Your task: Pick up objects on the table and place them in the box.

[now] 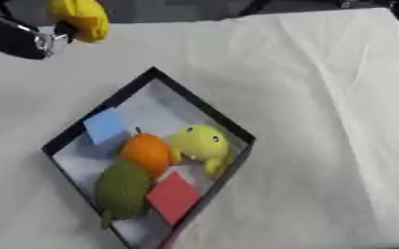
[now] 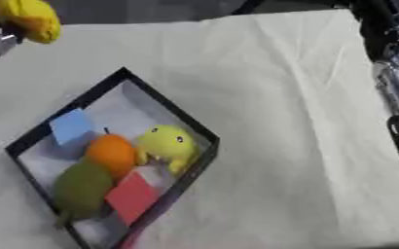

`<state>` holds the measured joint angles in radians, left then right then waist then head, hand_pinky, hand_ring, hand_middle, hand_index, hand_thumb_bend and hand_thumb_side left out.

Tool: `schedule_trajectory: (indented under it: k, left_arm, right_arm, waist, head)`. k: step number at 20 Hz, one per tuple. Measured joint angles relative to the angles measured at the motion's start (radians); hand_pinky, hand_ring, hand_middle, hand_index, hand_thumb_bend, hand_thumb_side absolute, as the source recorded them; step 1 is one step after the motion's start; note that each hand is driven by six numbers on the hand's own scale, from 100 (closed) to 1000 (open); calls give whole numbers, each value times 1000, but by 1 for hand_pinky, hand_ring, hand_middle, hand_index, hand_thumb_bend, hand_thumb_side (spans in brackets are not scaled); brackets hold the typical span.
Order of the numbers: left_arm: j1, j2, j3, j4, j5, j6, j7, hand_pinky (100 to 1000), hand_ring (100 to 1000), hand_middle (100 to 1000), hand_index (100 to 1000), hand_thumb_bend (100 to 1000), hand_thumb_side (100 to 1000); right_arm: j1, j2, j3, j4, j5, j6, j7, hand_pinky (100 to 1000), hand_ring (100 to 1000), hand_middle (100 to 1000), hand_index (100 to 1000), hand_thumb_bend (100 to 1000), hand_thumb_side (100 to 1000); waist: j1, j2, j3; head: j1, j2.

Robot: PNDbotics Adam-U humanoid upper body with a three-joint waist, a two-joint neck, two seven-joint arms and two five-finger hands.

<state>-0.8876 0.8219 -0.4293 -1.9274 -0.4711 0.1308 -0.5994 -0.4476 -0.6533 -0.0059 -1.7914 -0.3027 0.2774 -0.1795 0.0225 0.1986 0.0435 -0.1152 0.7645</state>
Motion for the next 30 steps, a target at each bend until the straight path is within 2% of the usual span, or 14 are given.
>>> schedule_trajectory:
  k: [3,4,5,9,16,28,30]
  left_arm:
    - [12,25,-20,-48,76,-38,-24,745,697,616,654,100,100]
    - [17,31,-28,-53,97,-53,-29,743,695,615,654,159,100]
    - [21,35,-36,-56,115,-67,-34,742,695,615,654,100,100]
    - [48,49,-73,-59,159,-91,-54,744,695,617,657,100,100]
    - [68,47,-141,-59,171,-64,-106,741,692,617,660,100,100]
    - [58,-40,-203,-60,115,27,-148,739,705,649,689,100,101]
    - [58,-57,-210,-60,96,40,-157,749,724,675,710,160,151]
  right_arm:
    - [1,0,0,0,0,-2,2,928,746,736,822,100,680]
    - [2,0,0,0,0,-2,2,927,746,736,822,100,679]
    - [4,0,0,0,0,-2,3,928,746,736,822,100,678]
    - [8,0,0,0,0,-3,4,927,746,736,822,100,681]
    - [9,0,1,0,0,-3,5,927,745,735,821,100,687]
    - [9,1,1,0,0,1,9,928,745,734,821,100,696]
    - [9,1,2,0,0,1,10,928,745,734,821,100,698]
  waist:
    - [0,-5,2]
    - [0,-5,4]
    - [0,-6,6]
    - [0,-14,6]
    - [0,-14,6]
    - [0,-14,-2]
    - [0,-14,-4]
  head:
    - [2,0]
    - [2,0]
    - [4,0]
    - [10,0]
    - [18,0]
    - [29,0]
    - [32,0]
